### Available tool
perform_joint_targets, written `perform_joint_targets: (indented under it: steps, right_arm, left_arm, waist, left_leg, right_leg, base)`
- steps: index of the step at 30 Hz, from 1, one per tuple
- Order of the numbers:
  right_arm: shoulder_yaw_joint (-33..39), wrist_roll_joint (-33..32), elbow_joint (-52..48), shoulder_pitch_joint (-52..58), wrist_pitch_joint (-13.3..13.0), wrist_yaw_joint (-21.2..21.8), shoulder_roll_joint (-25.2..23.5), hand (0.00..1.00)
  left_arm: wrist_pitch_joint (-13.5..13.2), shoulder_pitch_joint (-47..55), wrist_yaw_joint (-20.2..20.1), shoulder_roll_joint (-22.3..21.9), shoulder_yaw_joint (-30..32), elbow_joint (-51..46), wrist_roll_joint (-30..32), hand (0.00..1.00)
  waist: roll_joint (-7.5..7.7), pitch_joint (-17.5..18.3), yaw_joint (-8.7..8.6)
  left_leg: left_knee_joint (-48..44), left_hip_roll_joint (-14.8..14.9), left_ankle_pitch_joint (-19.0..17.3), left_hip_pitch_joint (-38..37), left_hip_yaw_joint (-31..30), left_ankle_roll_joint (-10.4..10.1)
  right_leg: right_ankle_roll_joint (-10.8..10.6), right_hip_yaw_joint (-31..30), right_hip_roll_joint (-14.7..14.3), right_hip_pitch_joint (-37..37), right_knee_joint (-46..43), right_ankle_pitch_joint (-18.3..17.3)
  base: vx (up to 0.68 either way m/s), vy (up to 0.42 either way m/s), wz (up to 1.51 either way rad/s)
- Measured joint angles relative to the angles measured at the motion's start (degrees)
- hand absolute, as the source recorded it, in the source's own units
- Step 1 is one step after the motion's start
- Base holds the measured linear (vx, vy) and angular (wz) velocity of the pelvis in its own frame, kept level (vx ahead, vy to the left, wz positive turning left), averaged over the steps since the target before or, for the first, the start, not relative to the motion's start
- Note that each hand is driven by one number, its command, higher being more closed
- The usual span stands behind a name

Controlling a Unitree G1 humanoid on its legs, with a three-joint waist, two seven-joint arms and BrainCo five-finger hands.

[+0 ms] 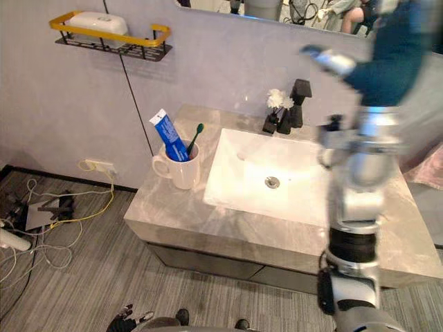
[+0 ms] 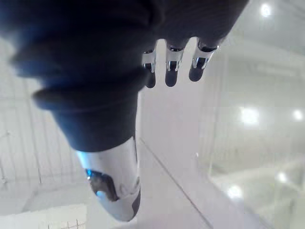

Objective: Organize washtable

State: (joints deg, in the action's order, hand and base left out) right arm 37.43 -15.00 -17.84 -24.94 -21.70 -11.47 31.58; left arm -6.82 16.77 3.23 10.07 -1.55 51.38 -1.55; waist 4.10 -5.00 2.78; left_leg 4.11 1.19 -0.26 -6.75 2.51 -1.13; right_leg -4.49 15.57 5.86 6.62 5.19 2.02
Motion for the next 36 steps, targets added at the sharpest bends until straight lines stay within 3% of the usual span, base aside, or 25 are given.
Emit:
perform_joint_targets:
  steps: [4,7,11,15,17,19,23,27,31,36]
  right_arm:
    - [9.31,-3.01,5.88,7.73,-0.58,-3.31,-0.35,0.0]
    - [15.85,-4.19,11.62,17.73,0.1,-5.56,-6.03,0.0]
    - [18.06,-1.27,17.85,27.02,5.29,-7.84,-15.3,0.0]
    - [15.03,0.6,19.79,35.27,9.51,-9.64,-26.54,0.0]
    - [8.17,0.59,20.07,40.06,11.09,-9.53,-32.72,0.0]
    - [2.11,0.46,22.59,42.4,11.36,-8.4,-35.29,0.0]
    - [-7.34,-0.1,35.68,42.46,13.15,-3.6,-35.08,0.0]
    - [-10.33,0.52,49.72,42.82,15.6,4.14,-34.57,0.0]
    - [-10.61,1.23,60.48,43.41,16.87,8.07,-34.49,0.0]
    - [-12.14,1.29,66.61,43.19,17.54,9.42,-34.41,0.0]
  left_arm:
    - [0.0,0.03,-0.17,-0.8,0.85,0.5,-0.01,0.0]
    - [0.02,-0.08,-0.57,-1.8,2.39,1.05,-0.01,0.0]
    - [0.04,-0.01,-0.68,-3.4,3.87,1.04,-0.03,0.0]
    - [-0.02,-0.6,-0.68,-4.66,5.72,0.8,-0.14,0.0]
    - [0.13,-0.53,-0.57,-5.44,6.94,-0.03,-0.61,0.0]
    - [0.15,-0.55,-0.56,-5.79,6.95,-0.91,-1.35,0.0]
    - [0.13,-2.19,-0.51,-7.4,6.12,-1.43,-3.47,0.0]
    - [0.0,-3.6,-0.69,-8.55,3.01,-1.0,-3.98,0.0]
    - [-0.01,-4.42,-0.61,-8.1,1.82,0.49,-3.92,0.0]
    - [-0.18,-4.9,-0.64,-7.69,1.73,1.23,-3.8,0.0]
  waist:
    - [-1.0,1.04,-2.08]
    - [-1.83,2.08,-3.21]
    - [-3.18,3.42,-5.27]
    - [-3.9,3.91,-5.24]
    - [-4.03,4.03,-5.07]
    - [-4.14,4.1,-4.91]
    - [-4.25,4.14,-4.67]
    - [-4.31,4.08,-3.64]
    - [-4.41,3.89,-3.51]
    - [-4.01,3.31,-3.54]
  left_leg:
    - [0.09,-0.12,-0.47,0.1,0.97,0.12]
    - [0.09,-0.04,-0.93,0.3,2.04,0.06]
    - [-0.29,-0.11,-1.78,0.7,2.42,0.11]
    - [-0.51,0.3,-2.26,1.04,3.33,-0.07]
    - [-1.35,0.86,-2.98,0.69,4.29,-0.2]
    - [-2.58,1.31,-3.86,0.46,4.96,-0.42]
    - [-3.93,1.75,-4.79,-0.06,6.22,-0.82]
    - [-4.14,2.16,-4.93,-0.16,6.12,-0.98]
    - [-4.13,2.29,-5.19,-1.28,5.21,-1.4]
    - [-4.08,2.2,-5.2,-1.23,3.89,-1.42]
  right_leg:
    - [-0.09,-1.26,0.07,-1.14,0.02,0.01]
    - [-0.12,-2.35,-0.07,-1.99,0.09,0.0]
    - [-0.3,-2.81,-0.06,-2.33,0.62,-0.15]
    - [-0.25,-2.93,-0.27,-2.78,0.43,-1.0]
    - [-0.18,-3.06,-0.55,-2.86,-0.72,-1.26]
    - [-0.36,-3.05,-0.66,-2.76,-1.72,-1.72]
    - [-0.38,-2.66,-0.77,-2.09,-2.04,-2.05]
    - [-0.17,-2.43,-1.17,-1.64,-1.78,-2.06]
    - [-0.06,-1.63,-1.47,0.33,-0.74,-1.96]
    - [0.09,-0.75,-1.59,1.29,0.47,-1.75]
  base:
    - [0.01,0.019,-0.19]
    - [0.03,0.007,-0.21]
    - [0.02,0.003,-0.08]
    - [0.02,-0.011,-0.07]
    - [0.03,-0.019,-0.1]
    - [0.02,-0.017,-0.18]
    - [-0.01,-0.008,-0.09]
    - [-0.01,-0.004,0.01]
    - [0.0,-0.02,0.1]
    - [-0.01,-0.01,0.09]
